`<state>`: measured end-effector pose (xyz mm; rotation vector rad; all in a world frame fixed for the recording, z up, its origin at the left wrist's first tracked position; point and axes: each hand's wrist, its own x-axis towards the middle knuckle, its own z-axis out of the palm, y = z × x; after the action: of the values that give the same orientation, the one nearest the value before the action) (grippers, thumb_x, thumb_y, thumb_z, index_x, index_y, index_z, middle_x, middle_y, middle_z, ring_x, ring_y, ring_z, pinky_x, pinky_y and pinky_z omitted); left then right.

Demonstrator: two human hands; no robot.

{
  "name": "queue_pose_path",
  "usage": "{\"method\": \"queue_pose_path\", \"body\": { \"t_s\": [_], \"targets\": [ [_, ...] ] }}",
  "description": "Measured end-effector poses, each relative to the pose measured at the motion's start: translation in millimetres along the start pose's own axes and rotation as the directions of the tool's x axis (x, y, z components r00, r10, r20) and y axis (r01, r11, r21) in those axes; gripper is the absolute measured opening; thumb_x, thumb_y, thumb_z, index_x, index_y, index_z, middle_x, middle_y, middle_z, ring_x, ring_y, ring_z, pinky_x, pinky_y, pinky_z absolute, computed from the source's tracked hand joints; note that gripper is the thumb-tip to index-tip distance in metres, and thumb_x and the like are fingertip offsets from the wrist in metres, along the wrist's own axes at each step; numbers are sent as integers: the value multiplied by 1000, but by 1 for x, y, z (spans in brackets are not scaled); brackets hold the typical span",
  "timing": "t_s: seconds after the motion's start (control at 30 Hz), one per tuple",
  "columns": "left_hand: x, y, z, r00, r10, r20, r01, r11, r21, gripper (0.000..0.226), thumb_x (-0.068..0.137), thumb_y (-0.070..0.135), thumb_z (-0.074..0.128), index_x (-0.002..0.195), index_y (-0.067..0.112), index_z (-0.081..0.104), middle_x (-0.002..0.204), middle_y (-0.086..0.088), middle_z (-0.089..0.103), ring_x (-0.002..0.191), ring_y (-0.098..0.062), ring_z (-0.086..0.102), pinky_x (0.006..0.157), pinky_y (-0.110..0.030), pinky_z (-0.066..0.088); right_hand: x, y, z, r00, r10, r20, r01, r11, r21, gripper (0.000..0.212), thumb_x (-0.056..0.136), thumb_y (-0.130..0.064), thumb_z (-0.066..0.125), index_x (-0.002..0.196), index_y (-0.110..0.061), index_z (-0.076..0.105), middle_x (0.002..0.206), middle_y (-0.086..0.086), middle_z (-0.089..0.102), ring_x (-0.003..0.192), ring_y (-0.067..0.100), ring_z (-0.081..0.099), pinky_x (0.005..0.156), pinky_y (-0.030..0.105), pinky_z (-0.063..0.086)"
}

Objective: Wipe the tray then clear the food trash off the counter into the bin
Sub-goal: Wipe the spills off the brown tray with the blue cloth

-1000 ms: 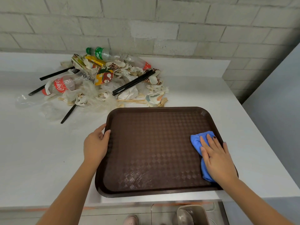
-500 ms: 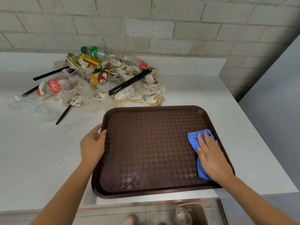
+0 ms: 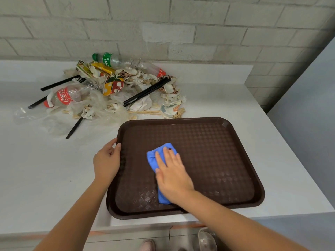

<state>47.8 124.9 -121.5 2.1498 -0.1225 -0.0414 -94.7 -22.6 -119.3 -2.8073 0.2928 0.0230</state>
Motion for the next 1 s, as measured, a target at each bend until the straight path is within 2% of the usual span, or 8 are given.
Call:
{"method": "queue_pose_path", "body": {
  "t_s": [0.23, 0.37, 0.43, 0.57, 0.67, 0.83, 0.93, 1.0],
  "targets": [
    [3, -3, 1, 1000, 21, -8, -21, 1000, -13, 32, 95, 26, 53, 124, 17, 61, 67, -16, 62, 63, -20, 57, 62, -21, 40, 12, -67, 27, 982, -180, 50, 184, 980, -79, 75, 83, -42, -3, 151, -11, 7, 158, 18, 0, 146, 30, -4, 118, 43, -8],
    [3, -3, -1, 999, 35, 11, -34, 999, -18, 34, 94, 25, 54, 126, 15, 60, 73, -20, 65, 66, -22, 58, 61, -14, 38, 7, -54, 21, 956, -287, 63, 292, 952, -94, 61, 97, -37, 24, 151, -13, 11, 158, 16, 7, 146, 29, 2, 117, 41, -6],
    [3, -4, -2, 999, 37, 16, -37, 999, -16, 35, 94, 26, 54, 127, 16, 60, 76, -24, 65, 69, -22, 58, 61, -13, 37, 1, -39, 17, 945, -322, 58, 326, 940, -98, 58, 96, -36, 32, 149, -17, 21, 157, 12, 19, 145, 26, 14, 117, 41, 3],
    [3, -3, -3, 998, 56, 18, -57, 997, 42, 36, 94, 30, 53, 128, 18, 58, 80, -16, 69, 71, -14, 59, 71, -23, 44, -20, 6, 7, 986, -167, 1, 165, 975, -152, 56, 87, -43, 37, 138, -22, 47, 141, 5, 49, 129, 21, 48, 103, 44, 40],
    [2, -1, -5, 997, 73, 29, -75, 992, 105, 38, 95, 33, 50, 131, 20, 56, 84, -8, 70, 88, -23, 64, 84, -33, 46, -35, 57, -3, 998, -30, -49, 19, 976, -215, 55, 88, -42, 35, 136, -20, 50, 139, 7, 52, 125, 23, 52, 97, 47, 45],
    [1, 3, -6, 996, 77, 39, -83, 981, 173, 39, 97, 34, 47, 132, 19, 54, 79, -5, 66, 77, -17, 58, 78, -29, 43, -60, 127, -22, 969, 219, -118, -238, 954, -184, 59, 93, -39, 23, 140, -10, 43, 143, 17, 44, 129, 36, 45, 101, 51, 39],
    [-2, 6, -7, 996, 81, 49, -89, 976, 200, 40, 97, 34, 46, 133, 18, 53, 77, -4, 65, 74, -16, 56, 77, -30, 43, -74, 156, -32, 932, 270, -241, -311, 939, -149, 47, 92, -17, 54, 137, -3, 46, 138, 25, 46, 123, 41, 51, 93, 47, 48],
    [-3, 8, -7, 995, 89, 51, -98, 970, 222, 40, 97, 33, 45, 134, 17, 53, 74, -8, 65, 72, -17, 55, 76, -32, 44, -78, 164, -39, 939, 251, -235, -291, 945, -151, 62, 73, 1, 76, 130, 0, 52, 130, 26, 54, 110, 40, 61, 74, 37, 57]
  ]
}}
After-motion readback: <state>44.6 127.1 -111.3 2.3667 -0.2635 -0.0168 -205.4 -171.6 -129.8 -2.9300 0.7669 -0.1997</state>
